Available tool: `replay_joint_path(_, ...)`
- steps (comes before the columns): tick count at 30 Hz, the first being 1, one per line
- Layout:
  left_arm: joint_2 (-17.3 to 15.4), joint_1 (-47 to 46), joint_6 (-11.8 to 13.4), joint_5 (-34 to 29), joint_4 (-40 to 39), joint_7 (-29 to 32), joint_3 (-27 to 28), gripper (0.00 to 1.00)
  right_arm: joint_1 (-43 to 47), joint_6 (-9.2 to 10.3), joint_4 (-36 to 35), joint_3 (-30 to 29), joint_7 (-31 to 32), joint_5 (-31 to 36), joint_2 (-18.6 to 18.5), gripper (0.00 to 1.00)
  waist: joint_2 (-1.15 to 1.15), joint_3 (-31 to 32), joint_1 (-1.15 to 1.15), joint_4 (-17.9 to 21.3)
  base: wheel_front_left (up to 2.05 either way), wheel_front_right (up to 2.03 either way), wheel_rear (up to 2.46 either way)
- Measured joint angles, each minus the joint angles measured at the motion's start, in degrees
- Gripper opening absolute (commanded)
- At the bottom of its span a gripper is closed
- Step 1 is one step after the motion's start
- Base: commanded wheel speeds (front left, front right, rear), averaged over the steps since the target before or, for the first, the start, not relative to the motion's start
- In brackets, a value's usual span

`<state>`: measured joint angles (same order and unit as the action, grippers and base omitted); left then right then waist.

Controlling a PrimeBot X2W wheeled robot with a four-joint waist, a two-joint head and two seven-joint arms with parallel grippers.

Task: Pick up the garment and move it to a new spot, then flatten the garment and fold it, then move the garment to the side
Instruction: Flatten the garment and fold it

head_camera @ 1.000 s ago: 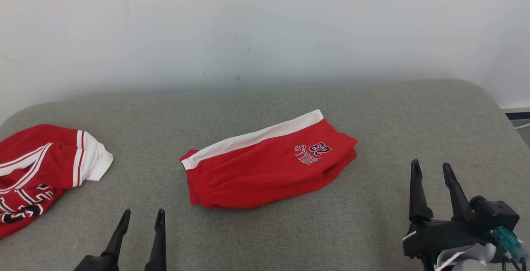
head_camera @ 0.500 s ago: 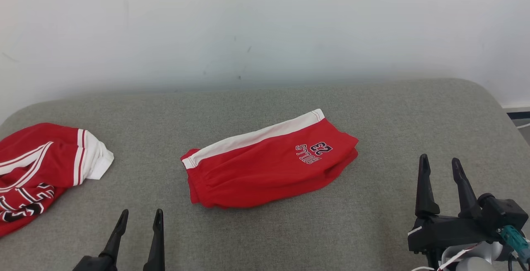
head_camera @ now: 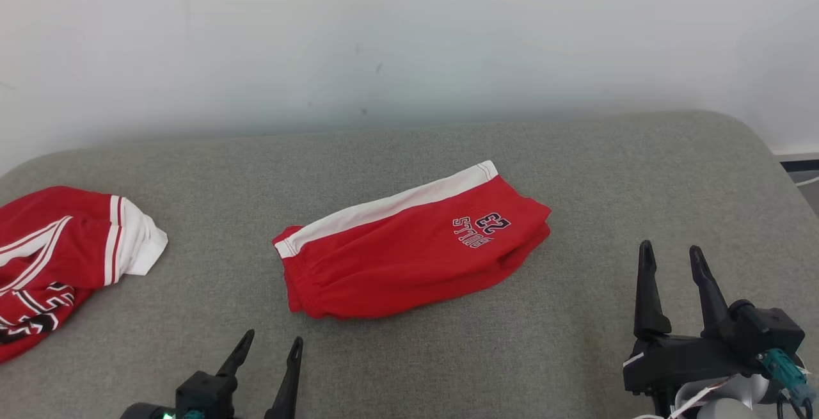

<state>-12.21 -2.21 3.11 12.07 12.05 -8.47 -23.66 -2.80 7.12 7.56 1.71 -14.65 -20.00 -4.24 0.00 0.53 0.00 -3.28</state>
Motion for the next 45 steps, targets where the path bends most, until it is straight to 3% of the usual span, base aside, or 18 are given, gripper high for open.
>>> replay_joint_path(13,4.1,-9.3,-3.4,0.1,7.2,3.8,-2.9,1.0,-8.0,-1.13,7.6,-0.4,3.9,-1.1,-2.2,1.0,0.01,-4.1,0.0,0.2,0.0,0.0,0.0)
replay_joint_path(20,3.2,-12.2,-4.2,-0.1,14.0,6.5,-3.0,1.0,-11.8,-2.12,8.7,1.9,4.2,-1.1,-1.3,1.0,0.01,-6.8,0.01,-0.5,0.0,0.0,0.0)
replay_joint_path(34,3.9,-16.8,-5.2,0.0,21.0,5.7,-2.5,1.0,-12.0,-2.6,10.9,1.7,3.9,-1.1,-1.3,1.0,0.01,-9.2,0.01,1.6,0.0,0.0,0.0)
replay_joint_path(45,5.3,-20.3,-5.7,-0.1,24.0,1.5,-2.8,1.0,-12.0,-2.68,11.7,0.9,3.0,-1.1,-1.5,1.0,0.01,-9.5,0.0,2.1,0.0,0.0,0.0)
